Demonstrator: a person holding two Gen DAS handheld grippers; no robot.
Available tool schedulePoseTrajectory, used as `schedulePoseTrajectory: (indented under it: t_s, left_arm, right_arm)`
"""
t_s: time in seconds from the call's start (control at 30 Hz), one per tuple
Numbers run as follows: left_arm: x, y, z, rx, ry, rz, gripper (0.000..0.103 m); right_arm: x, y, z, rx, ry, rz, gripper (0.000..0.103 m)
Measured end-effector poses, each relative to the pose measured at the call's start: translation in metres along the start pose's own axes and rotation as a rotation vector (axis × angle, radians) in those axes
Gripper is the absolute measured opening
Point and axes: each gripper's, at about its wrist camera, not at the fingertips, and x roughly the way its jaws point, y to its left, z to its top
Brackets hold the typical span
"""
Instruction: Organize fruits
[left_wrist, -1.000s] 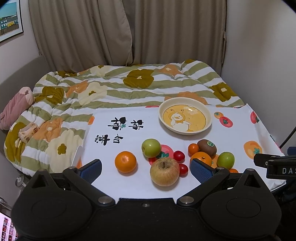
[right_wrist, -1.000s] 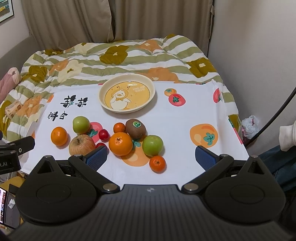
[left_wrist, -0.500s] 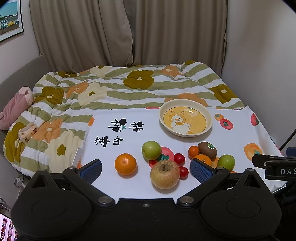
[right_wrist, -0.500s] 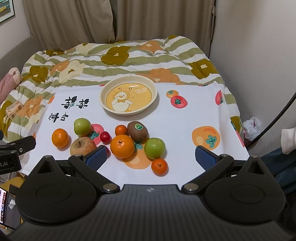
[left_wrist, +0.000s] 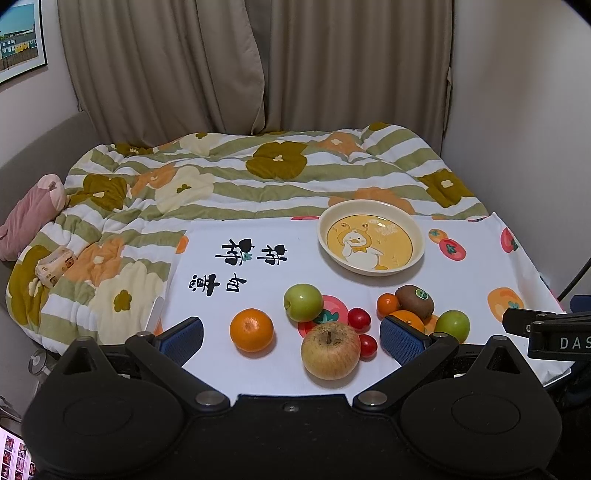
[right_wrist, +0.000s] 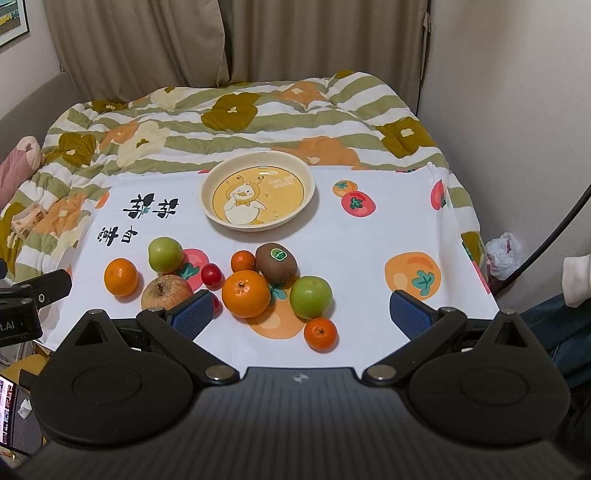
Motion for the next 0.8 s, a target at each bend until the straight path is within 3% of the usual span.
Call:
schedulePoseTrajectory:
  t_s: [0.8]
  left_arm:
    - [0.003,0.001,0.015,-0.006,-0.017,-0.030,0.103]
  right_arm:
    - [0.002,0.000,-0.001,0.009,-0.003,0.003,0.103]
